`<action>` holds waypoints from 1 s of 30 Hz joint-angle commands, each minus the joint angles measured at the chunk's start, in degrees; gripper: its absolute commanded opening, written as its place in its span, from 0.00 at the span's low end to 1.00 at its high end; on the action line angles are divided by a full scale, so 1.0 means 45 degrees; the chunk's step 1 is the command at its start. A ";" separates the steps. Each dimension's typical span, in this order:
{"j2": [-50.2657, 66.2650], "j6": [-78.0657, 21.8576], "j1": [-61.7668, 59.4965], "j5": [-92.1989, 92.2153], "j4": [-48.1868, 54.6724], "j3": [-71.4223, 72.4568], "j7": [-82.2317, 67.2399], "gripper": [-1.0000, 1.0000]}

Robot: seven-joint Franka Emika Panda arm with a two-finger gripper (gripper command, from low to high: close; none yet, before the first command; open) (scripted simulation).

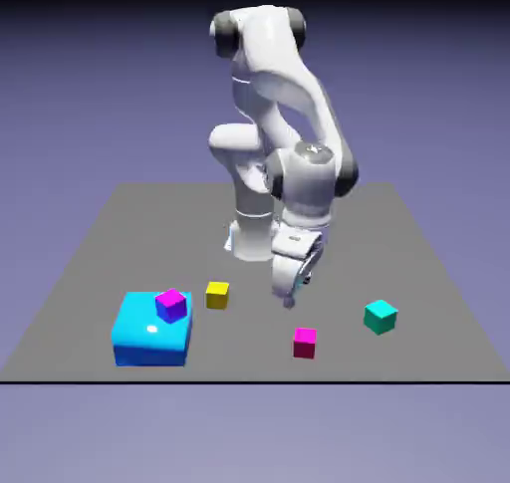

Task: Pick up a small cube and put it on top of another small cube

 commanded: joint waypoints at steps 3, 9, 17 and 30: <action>0.1385 -0.1363 -0.0375 -0.0291 0.1125 0.0695 -0.1650 0.50; 0.4154 -0.4088 -0.1126 -0.0872 0.3374 0.2084 -0.4948 0.50; 0.7845 -0.7722 -0.2128 -0.1646 0.6372 0.3937 -0.9346 0.50; 1.3844 -1.3627 -0.3755 -0.2905 1.1245 0.6947 -1.6493 0.50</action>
